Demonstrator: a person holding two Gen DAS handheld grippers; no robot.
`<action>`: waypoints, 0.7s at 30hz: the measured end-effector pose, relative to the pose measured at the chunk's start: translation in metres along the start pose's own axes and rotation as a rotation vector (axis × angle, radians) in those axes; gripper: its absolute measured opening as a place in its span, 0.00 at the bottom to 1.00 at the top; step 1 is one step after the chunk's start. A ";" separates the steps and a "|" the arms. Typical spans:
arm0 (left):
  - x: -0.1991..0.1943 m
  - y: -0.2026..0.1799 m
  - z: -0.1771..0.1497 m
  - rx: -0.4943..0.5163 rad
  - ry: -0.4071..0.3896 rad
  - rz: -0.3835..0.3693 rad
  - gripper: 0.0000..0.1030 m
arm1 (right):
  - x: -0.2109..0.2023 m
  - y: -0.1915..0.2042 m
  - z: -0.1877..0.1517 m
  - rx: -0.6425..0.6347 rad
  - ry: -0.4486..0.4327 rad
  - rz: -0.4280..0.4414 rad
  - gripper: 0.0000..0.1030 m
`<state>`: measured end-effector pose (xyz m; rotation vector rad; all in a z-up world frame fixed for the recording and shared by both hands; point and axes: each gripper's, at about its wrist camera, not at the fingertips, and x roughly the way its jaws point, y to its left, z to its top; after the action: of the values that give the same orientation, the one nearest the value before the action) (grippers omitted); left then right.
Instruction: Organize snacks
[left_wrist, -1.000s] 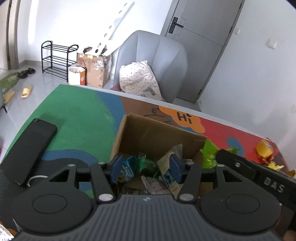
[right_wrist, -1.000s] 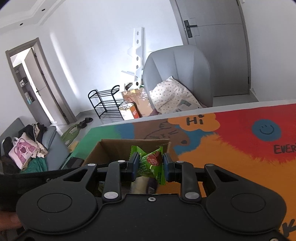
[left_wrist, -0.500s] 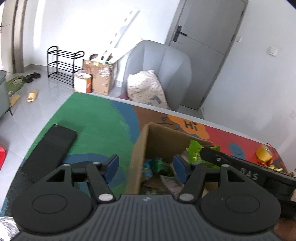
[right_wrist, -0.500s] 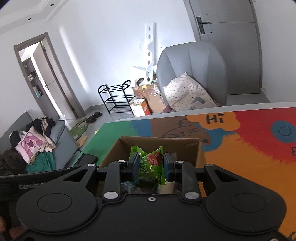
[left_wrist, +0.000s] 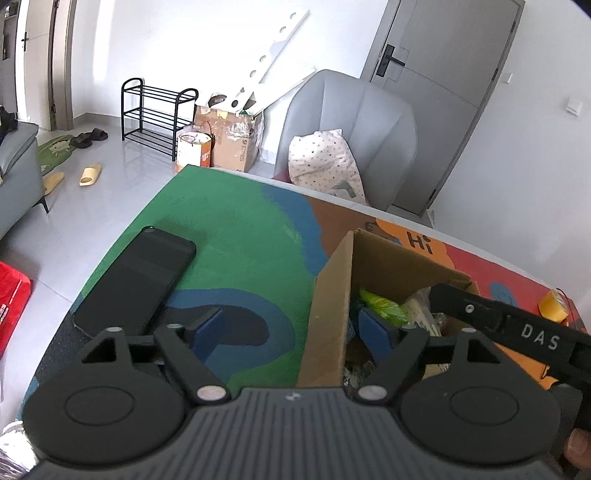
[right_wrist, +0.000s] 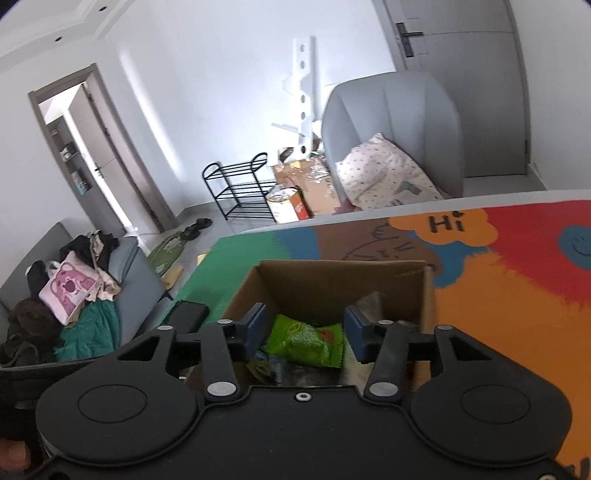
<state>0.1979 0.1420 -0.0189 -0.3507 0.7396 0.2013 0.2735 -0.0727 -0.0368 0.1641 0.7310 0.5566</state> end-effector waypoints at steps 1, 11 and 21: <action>-0.001 -0.001 -0.001 0.002 -0.001 0.001 0.82 | -0.003 -0.002 0.000 0.004 -0.001 -0.007 0.55; -0.011 -0.024 -0.010 0.081 0.006 0.032 0.92 | -0.038 -0.024 -0.009 0.038 -0.027 -0.064 0.85; -0.028 -0.061 -0.033 0.181 0.019 0.018 0.93 | -0.076 -0.053 -0.025 0.077 -0.042 -0.132 0.98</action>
<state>0.1757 0.0719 -0.0074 -0.1740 0.7733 0.1469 0.2323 -0.1592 -0.0280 0.1974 0.7171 0.3985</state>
